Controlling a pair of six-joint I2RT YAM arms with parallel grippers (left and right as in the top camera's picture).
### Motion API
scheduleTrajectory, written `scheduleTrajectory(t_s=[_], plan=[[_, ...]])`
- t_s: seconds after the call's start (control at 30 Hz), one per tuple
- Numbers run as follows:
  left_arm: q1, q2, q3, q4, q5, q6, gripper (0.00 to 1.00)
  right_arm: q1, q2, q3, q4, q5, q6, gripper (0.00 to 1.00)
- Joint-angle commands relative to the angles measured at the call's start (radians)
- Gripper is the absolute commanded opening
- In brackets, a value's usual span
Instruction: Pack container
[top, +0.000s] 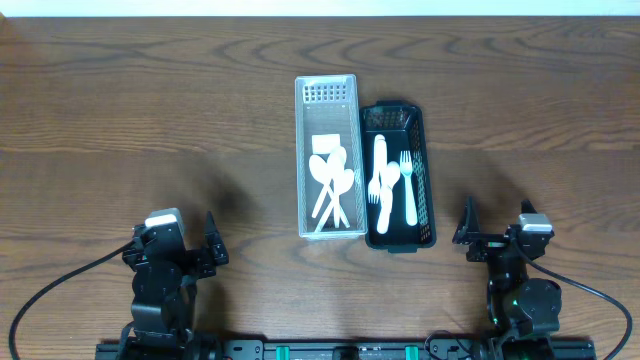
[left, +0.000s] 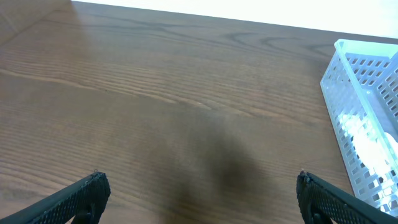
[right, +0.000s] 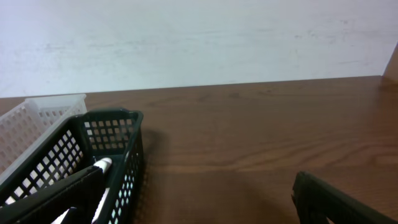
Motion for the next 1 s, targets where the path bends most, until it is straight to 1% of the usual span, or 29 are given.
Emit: scheduleTrajectory(t_s=[0.0, 0.1, 0.2, 0.23, 0.3, 0.37, 0.43, 0.57, 0.63, 0.73, 0.77, 0.9, 0.97], plan=[[-0.001, -0.008, 0.005, 0.004, -0.008, 0.014, 0.98, -0.001, -0.006, -0.004, -0.001, -0.01, -0.01, 0.99], [0.015, -0.051, 0.005, -0.064, -0.001, 0.013, 0.98, -0.001, -0.006, -0.004, -0.001, -0.01, -0.01, 0.99], [0.018, -0.135, 0.005, -0.174, 0.075, 0.013, 0.98, -0.001, -0.006, -0.004, -0.001, -0.01, -0.01, 0.99], [0.018, -0.158, 0.003, -0.189, 0.089, 0.013, 0.98, -0.001, -0.006, -0.004, -0.001, -0.01, -0.01, 0.99], [0.018, -0.194, -0.014, -0.172, 0.094, 0.013, 0.98, -0.001, -0.006, -0.004, -0.001, -0.01, -0.01, 0.99], [0.018, -0.206, -0.042, -0.113, 0.091, 0.019, 0.98, -0.001, -0.006, -0.004, -0.001, -0.011, -0.01, 0.99], [0.019, -0.206, -0.09, 0.002, 0.09, 0.023, 0.98, -0.001, -0.006, -0.004, -0.001, -0.01, -0.01, 0.99], [0.023, -0.206, -0.232, 0.303, 0.09, 0.032, 0.98, -0.001, -0.006, -0.004, -0.001, -0.01, -0.01, 0.99], [0.03, -0.206, -0.294, 0.427, 0.09, 0.032, 0.98, -0.001, -0.006, -0.004, -0.001, -0.01, -0.01, 0.99], [0.043, -0.206, -0.357, 0.542, 0.09, 0.032, 0.98, -0.001, -0.006, -0.004, -0.002, -0.01, -0.01, 0.99], [0.049, -0.206, -0.376, 0.568, 0.09, 0.032, 0.98, -0.001, -0.006, -0.004, -0.001, -0.01, -0.01, 0.99], [0.059, -0.205, -0.374, 0.457, 0.094, 0.032, 0.98, -0.001, -0.006, -0.004, -0.001, -0.01, -0.01, 0.99], [0.059, -0.206, -0.374, 0.456, 0.125, 0.02, 0.98, -0.001, -0.006, -0.004, -0.001, -0.01, -0.01, 0.99]])
